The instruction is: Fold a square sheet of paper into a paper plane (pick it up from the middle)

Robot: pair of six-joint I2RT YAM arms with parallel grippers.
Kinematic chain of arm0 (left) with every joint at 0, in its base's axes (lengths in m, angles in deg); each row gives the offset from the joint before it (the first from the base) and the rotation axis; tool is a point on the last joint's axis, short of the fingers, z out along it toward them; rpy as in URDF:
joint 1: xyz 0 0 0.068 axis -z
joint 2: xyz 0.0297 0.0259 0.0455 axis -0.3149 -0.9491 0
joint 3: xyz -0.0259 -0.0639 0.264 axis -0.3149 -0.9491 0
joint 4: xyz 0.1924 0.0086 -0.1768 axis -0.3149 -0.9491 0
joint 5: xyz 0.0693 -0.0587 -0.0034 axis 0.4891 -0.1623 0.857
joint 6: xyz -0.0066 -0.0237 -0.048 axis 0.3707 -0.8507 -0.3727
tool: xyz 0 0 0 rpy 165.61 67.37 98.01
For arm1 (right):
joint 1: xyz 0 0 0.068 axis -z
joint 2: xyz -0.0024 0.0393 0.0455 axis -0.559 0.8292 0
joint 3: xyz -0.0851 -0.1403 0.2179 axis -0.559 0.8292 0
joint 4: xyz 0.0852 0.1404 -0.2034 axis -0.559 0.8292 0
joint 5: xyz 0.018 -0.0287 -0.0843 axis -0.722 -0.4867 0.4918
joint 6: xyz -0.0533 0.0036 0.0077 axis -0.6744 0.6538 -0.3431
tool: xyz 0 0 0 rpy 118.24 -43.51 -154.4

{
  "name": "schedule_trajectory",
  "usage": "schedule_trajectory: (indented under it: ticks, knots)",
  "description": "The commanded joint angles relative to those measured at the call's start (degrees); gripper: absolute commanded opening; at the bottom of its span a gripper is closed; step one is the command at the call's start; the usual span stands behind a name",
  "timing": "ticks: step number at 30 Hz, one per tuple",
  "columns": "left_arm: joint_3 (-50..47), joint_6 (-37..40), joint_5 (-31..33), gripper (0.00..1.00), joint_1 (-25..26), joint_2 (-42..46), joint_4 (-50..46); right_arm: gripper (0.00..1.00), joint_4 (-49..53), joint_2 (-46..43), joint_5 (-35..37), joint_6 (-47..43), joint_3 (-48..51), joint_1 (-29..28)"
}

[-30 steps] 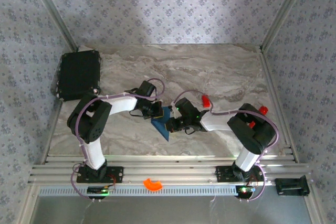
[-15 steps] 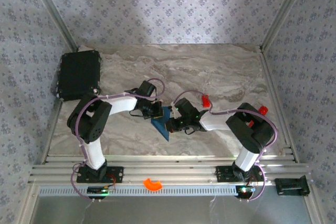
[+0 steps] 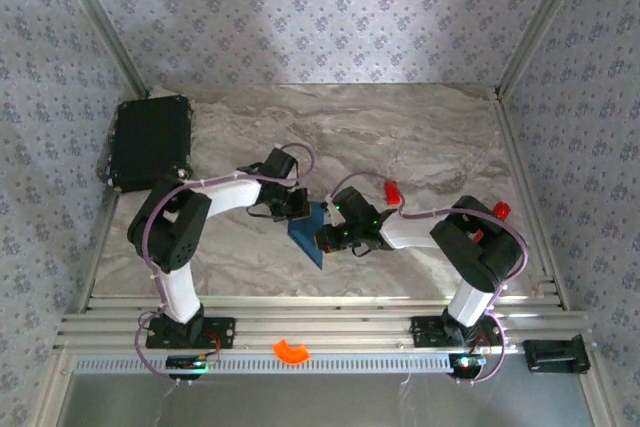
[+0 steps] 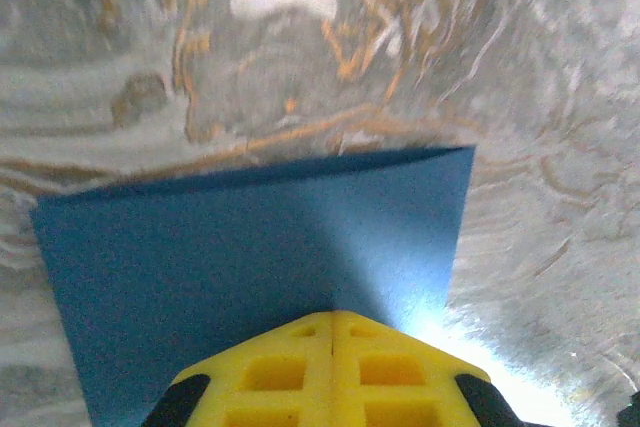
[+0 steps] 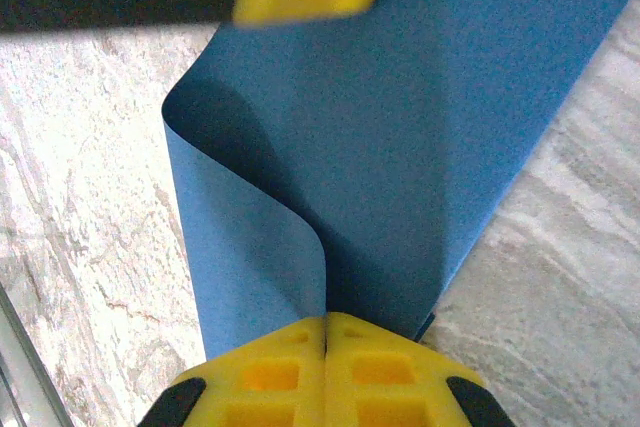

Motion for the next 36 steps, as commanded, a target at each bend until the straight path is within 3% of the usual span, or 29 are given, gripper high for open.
schedule_trajectory:
  ticks: [1, 11, 36]
  knots:
    - [1.7, 1.2, -0.1, 0.03, -0.8, -0.1, -0.6, 0.02, 2.2, 0.8, 0.9, -1.0, -0.4, -0.1]
    - [-1.5, 0.1, 0.2, 0.02, -0.3, -3.4, -0.3, 0.02, 1.3, -1.0, 0.0, -0.5, -0.8, 0.3]
    - [-2.1, 0.1, 1.5, 0.02, 0.3, -2.3, -1.2, 0.02, 2.3, -1.2, -0.2, -0.3, -1.0, 0.2]
